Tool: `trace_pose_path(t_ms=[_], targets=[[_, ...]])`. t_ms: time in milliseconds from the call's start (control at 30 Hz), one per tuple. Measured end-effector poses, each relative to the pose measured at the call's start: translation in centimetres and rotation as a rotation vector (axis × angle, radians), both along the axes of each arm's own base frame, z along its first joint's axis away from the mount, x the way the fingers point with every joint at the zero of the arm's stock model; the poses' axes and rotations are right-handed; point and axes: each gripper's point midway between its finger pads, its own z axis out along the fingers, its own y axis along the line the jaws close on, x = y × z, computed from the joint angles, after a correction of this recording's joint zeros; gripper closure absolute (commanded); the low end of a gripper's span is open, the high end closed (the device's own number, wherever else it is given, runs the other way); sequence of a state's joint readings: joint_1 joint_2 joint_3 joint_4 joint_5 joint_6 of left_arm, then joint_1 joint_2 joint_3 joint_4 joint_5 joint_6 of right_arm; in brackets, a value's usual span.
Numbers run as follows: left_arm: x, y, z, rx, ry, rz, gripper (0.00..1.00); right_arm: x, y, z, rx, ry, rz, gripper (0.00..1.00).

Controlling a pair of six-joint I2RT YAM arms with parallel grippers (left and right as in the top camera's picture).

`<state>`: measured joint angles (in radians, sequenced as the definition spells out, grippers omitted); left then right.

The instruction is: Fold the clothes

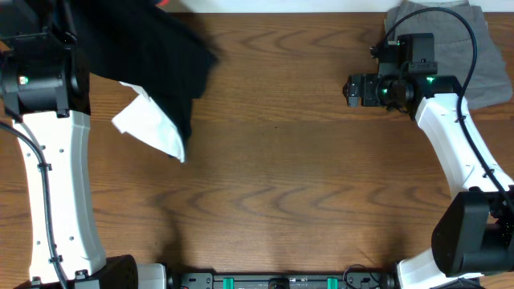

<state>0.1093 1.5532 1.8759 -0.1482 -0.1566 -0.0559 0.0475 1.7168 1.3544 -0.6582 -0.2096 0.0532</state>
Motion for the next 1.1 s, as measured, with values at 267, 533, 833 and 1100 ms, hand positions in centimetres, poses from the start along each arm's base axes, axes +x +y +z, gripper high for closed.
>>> trace_pose_path(t_ms=[267,533,833,1100], targets=[[-0.6,1.6,0.0,-0.008,-0.001,0.098,0.94,-0.3,0.0,-0.2,-0.001,0.012,0.000,0.01],[-2.0,4.8,-0.3,-0.018,0.006,0.249,0.83,-0.3,0.0,-0.2,-0.001,0.012,0.000,0.01],[-4.5,4.4,0.3,-0.017,0.057,0.241,0.94,-0.3,0.0,-0.2,-0.001,0.012,0.000,0.01],[-3.5,2.4,-3.5,-0.034,0.218,0.109,0.94,-0.3,0.0,-0.2,-0.001,0.017,0.000,0.01]])
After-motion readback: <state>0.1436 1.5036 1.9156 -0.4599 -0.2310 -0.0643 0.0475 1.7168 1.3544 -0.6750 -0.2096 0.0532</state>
